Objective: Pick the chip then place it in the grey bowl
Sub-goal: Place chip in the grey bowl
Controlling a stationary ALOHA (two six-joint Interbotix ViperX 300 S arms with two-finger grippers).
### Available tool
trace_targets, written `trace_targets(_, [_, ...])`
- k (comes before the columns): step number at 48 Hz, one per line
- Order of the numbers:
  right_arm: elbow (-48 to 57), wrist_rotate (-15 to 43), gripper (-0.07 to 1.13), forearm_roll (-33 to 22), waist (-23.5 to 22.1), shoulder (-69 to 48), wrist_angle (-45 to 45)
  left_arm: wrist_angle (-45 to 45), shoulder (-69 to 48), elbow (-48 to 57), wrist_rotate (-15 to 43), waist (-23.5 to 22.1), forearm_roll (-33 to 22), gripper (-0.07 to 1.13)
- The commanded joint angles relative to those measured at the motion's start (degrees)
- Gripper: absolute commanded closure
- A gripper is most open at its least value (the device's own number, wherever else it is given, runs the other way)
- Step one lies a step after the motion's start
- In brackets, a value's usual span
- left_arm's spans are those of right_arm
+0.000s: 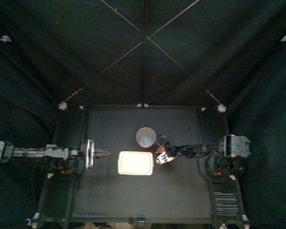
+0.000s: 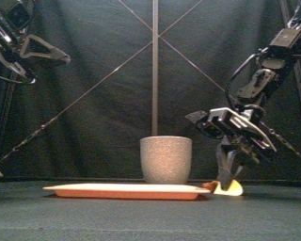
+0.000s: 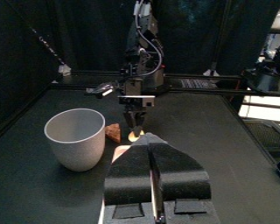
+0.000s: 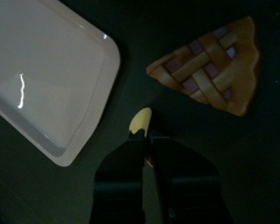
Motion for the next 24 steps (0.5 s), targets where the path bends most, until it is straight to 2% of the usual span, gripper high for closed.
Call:
trace_targets(1, [-3.6, -0.18, 0.67, -0.18, 2.46, -2.99, -0.7, -0.26, 0.09, -0.7, -0.18, 0.0, 0.0, 0.99])
trace_targets(7, [-6.94, -0.53, 0.67, -1.14, 4.92, -5.71, -2.02, -0.26, 0.09, -0.7, 0.0, 0.0, 0.0, 0.99])
trace_targets(14, [-9.14, -0.53, 0.67, -4.75, 5.27, -9.32, -5.71, -0.26, 0.09, -0.7, 0.0, 0.0, 0.0, 0.99])
trace_targets(24, [-7.29, -0.18, 0.67, -10.37, -0.26, -12.13, -18.9, -0.26, 0.09, -0.79, -0.09, 0.0, 0.0, 0.99])
